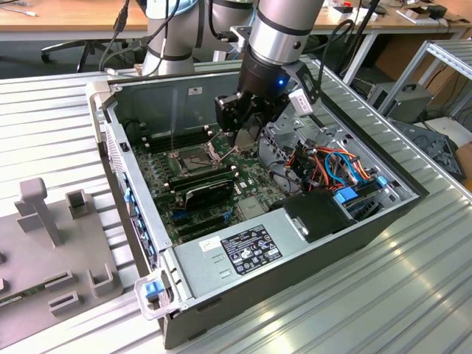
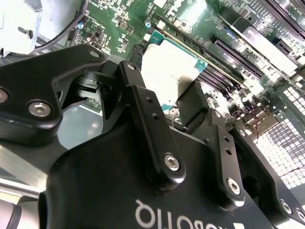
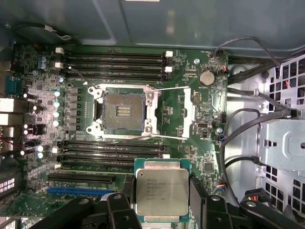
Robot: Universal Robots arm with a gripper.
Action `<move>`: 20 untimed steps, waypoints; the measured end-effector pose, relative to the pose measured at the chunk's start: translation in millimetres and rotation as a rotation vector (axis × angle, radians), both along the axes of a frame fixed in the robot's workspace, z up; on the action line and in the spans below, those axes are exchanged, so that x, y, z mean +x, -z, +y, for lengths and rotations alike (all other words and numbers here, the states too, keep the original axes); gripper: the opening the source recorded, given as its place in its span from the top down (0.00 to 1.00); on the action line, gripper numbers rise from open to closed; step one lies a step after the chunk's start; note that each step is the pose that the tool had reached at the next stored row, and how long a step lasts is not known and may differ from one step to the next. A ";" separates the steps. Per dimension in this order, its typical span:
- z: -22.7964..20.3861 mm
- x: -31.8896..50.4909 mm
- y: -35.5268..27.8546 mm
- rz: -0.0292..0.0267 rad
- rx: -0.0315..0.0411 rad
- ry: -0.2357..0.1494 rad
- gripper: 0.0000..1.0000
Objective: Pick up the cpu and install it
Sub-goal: 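Pick up the cpu and move it towards the insertion slot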
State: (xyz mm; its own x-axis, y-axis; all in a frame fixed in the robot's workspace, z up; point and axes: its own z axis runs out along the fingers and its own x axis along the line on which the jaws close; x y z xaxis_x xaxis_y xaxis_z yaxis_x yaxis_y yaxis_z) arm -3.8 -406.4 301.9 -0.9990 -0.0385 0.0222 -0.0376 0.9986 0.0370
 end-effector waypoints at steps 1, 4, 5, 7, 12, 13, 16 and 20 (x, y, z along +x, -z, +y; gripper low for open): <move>0.6 -0.1 0.6 0.0000 0.0000 0.000 0.45; 1.6 -0.2 1.7 0.0000 0.0000 0.000 0.45; 1.9 -0.2 2.0 0.0000 0.0001 0.000 0.45; 2.5 -0.2 2.7 0.0000 0.0000 0.000 0.45; 3.6 -0.4 4.3 0.0000 -0.0001 0.000 0.45; 3.6 -0.5 4.6 0.0001 -0.0001 0.000 0.45; 4.0 -1.0 5.9 0.0000 0.0000 0.000 0.45; 4.6 -1.7 7.8 0.0000 0.0000 0.000 0.45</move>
